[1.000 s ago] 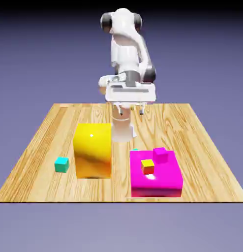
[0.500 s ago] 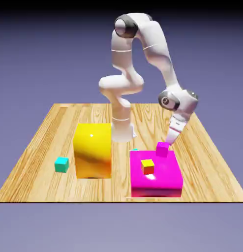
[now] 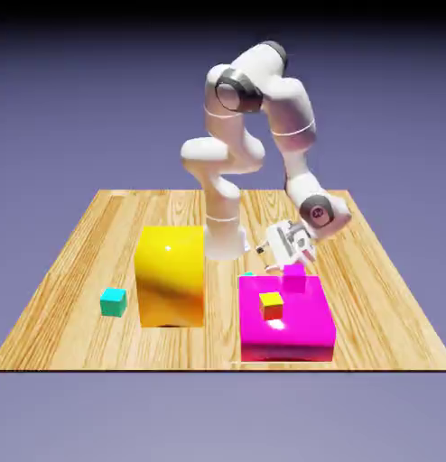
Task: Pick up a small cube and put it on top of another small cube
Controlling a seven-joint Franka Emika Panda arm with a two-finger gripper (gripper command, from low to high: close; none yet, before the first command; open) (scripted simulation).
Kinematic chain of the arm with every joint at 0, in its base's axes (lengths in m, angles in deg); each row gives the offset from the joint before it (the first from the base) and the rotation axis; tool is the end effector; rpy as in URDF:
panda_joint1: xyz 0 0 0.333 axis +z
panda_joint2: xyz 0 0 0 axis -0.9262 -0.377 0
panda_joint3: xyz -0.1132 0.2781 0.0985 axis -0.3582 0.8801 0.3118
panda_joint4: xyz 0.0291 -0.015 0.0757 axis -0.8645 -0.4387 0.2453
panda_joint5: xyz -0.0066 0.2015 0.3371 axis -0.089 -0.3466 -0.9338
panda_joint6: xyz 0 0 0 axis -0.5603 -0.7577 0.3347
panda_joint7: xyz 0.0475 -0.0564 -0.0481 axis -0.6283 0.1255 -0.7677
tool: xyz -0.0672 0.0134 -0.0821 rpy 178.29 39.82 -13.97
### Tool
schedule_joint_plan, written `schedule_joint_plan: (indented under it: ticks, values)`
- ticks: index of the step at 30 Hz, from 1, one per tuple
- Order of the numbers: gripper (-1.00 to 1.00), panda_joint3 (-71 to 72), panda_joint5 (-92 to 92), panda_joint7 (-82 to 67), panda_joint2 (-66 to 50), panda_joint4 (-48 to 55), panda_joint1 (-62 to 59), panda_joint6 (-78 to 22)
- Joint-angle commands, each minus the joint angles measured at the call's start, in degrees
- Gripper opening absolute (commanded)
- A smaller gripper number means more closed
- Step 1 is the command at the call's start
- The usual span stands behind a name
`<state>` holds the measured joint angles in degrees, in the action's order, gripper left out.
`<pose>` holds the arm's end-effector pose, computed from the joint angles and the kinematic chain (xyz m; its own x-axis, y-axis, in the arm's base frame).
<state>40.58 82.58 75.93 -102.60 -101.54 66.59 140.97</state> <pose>0.1441 0.1991 0.1103 0.4710 0.5251 -0.7088 0.8643 -0.1142 0.4898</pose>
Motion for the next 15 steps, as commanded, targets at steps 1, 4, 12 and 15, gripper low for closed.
schedule_joint_plan:
  ticks: [1,4,12,15]
  values:
    - [0.00,1.1,2.5,0.8,-1.6,-0.1,-1.1,-2.2]
    - [0.00,4.3,10.0,3.4,-6.2,-0.5,-4.3,-8.8]
    - [0.00,3.6,25.2,8.2,-13.1,-1.2,-10.0,-16.7]
    - [0.00,-2.6,31.3,8.9,-14.9,-1.0,-9.9,-15.7]
